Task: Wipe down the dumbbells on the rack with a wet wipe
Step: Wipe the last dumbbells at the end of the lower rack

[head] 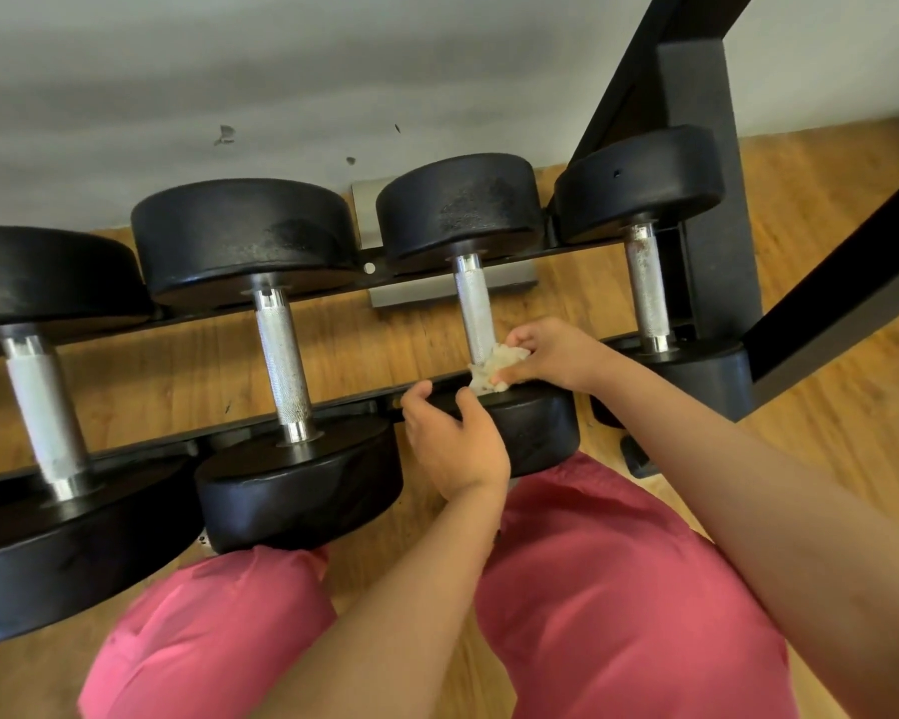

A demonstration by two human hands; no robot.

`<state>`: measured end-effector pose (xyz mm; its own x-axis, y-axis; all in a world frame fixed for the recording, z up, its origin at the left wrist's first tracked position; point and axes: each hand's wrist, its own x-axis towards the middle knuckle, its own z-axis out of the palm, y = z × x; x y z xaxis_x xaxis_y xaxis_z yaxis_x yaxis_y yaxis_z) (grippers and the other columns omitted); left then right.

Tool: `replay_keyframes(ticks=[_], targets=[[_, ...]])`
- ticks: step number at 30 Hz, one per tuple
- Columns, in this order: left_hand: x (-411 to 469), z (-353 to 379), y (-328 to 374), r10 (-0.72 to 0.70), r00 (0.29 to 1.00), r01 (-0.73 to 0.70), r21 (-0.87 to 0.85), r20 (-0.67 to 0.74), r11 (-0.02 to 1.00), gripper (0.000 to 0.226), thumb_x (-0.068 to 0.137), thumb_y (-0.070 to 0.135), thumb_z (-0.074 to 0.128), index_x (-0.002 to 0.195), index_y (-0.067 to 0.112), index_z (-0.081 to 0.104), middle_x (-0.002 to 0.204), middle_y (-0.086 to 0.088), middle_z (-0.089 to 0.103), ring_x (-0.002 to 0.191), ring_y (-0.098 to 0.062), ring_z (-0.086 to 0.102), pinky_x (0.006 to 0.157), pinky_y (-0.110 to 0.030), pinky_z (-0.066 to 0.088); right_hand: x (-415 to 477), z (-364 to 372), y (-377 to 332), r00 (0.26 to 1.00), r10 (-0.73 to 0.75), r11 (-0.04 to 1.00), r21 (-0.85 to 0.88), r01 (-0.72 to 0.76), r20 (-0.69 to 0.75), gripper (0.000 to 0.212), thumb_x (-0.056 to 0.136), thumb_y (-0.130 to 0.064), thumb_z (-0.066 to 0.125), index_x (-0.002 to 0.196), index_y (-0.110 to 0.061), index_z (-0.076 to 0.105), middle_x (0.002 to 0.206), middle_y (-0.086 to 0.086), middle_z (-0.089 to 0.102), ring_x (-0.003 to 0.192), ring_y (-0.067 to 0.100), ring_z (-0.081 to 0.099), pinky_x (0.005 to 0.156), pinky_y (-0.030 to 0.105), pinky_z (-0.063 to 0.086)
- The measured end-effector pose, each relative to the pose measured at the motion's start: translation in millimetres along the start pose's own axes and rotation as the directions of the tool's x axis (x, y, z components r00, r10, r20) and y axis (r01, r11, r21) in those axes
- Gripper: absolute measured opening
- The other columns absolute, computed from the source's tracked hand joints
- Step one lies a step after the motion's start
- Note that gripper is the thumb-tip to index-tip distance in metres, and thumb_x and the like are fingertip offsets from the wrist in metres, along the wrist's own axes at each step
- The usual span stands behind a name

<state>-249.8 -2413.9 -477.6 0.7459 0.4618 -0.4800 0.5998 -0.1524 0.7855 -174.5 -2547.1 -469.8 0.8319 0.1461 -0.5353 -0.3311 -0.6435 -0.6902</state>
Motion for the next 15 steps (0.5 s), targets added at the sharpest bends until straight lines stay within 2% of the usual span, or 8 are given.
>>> replay_keyframes(ticks=[3,6,8,11,14,15], targets=[[0.9,-7.9,-4.8,0.028,0.996,-0.032,0.047,0.086,0.998,0.057,0.095,0.042,0.054,0.142,0.017,0.036,0.143,-0.004,0.044,0.13,-0.025,0.045,0.099,-0.03,0.036,1.3,2.0,-4.5,1.0,-0.005,0.999,-0.038,0.005,-0.013,0.029,0.073,-0.019,0.083,0.089,0.0,0.068,0.097,0.015,0.07,0.096,0.021,0.063,0.092,0.039,0.047],[1.1,-8.9,-5.4,0.049,0.995,-0.053,0.044,0.087,0.998,0.066,0.094,0.049,0.053,0.147,0.017,0.031,0.148,-0.004,0.042,0.134,-0.024,0.042,0.104,-0.033,0.035,-0.4,-3.8,-2.9,0.999,0.003,0.998,-0.057,-0.006,-0.039,0.026,0.073,-0.013,0.082,0.087,0.005,0.069,0.085,0.015,0.067,0.082,0.022,0.058,0.079,0.035,0.045],[0.6,-8.1,-7.1,0.078,0.994,-0.082,0.054,0.075,0.995,0.065,0.094,0.049,0.052,0.147,0.017,0.033,0.149,-0.003,0.042,0.135,-0.022,0.041,0.104,-0.03,0.034,-1.1,-4.3,0.3,0.999,0.002,0.999,-0.04,-0.003,-0.044,0.024,0.074,-0.01,0.081,0.087,0.006,0.069,0.078,0.011,0.063,0.077,0.017,0.054,0.075,0.031,0.042],[1.2,-7.5,-10.1,0.108,0.992,-0.112,0.062,0.057,0.992,0.059,0.095,0.048,0.051,0.144,0.018,0.037,0.146,-0.002,0.045,0.132,-0.021,0.043,0.1,-0.028,0.033,0.8,3.3,0.7,1.0,-0.011,0.999,-0.037,0.01,-0.026,0.034,0.073,-0.021,0.083,0.086,0.006,0.067,0.079,0.016,0.059,0.076,0.019,0.052,0.071,0.032,0.04],[2.2,-6.9,-11.5,0.121,0.992,-0.124,0.061,0.046,0.99,0.056,0.094,0.046,0.052,0.141,0.018,0.041,0.142,-0.002,0.048,0.13,-0.021,0.045,0.1,-0.029,0.035,5.4,3.3,1.1,1.0,0.021,1.0,-0.018,-0.021,-0.02,0.025,0.069,-0.023,0.086,0.08,-0.012,0.067,0.087,0.011,0.065,0.083,0.018,0.058,0.079,0.034,0.046],[2.1,-6.9,-11.2,0.122,0.992,-0.125,0.062,0.044,0.99,0.055,0.094,0.046,0.053,0.14,0.018,0.042,0.141,-0.002,0.049,0.129,-0.021,0.046,0.1,-0.029,0.035,5.2,1.9,2.4,0.999,0.032,0.999,0.007,-0.032,-0.026,0.024,0.069,-0.022,0.087,0.079,-0.013,0.068,0.087,0.01,0.066,0.084,0.017,0.058,0.08,0.033,0.046]])
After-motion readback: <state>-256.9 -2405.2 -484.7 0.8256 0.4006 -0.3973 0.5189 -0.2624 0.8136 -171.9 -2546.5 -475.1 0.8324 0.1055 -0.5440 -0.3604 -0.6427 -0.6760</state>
